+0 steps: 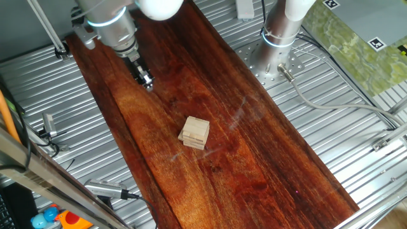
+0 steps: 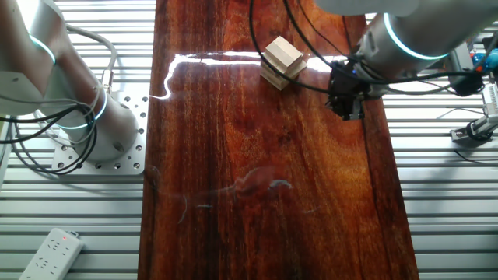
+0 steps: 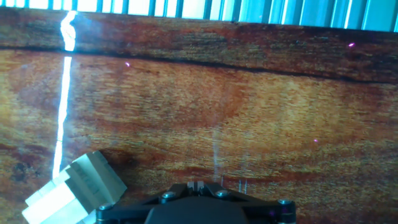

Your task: Play Jenga

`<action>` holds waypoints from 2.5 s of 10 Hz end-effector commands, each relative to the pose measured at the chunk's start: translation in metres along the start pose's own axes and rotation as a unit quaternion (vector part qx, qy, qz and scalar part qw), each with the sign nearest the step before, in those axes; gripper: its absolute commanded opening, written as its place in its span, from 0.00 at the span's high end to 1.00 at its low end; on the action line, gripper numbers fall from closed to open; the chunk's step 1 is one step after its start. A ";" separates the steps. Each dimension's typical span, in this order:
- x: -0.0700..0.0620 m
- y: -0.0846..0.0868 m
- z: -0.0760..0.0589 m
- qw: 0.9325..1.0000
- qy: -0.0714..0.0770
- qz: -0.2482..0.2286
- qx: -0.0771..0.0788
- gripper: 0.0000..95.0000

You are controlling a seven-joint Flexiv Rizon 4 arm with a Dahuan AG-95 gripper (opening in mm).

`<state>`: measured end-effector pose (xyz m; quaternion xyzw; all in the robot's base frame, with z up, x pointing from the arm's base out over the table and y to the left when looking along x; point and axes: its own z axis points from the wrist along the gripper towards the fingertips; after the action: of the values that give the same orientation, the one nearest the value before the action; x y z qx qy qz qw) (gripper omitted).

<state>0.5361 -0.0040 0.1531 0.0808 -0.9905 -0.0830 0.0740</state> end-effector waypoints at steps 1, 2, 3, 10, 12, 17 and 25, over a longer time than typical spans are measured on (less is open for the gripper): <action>-0.002 0.000 0.001 1.000 0.003 0.000 0.000 1.00; -0.005 -0.001 0.003 1.000 0.015 0.003 0.004 1.00; -0.005 -0.001 0.003 1.000 0.018 0.003 0.005 1.00; -0.011 -0.001 0.010 0.997 0.066 0.006 0.043 1.00; -0.013 0.002 0.012 0.996 0.074 0.012 0.049 1.00; -0.014 0.012 0.019 0.995 0.074 0.021 0.056 1.00; -0.027 0.017 0.037 0.995 0.077 0.027 0.055 1.00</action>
<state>0.5543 0.0235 0.1144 0.0643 -0.9868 -0.0205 0.1471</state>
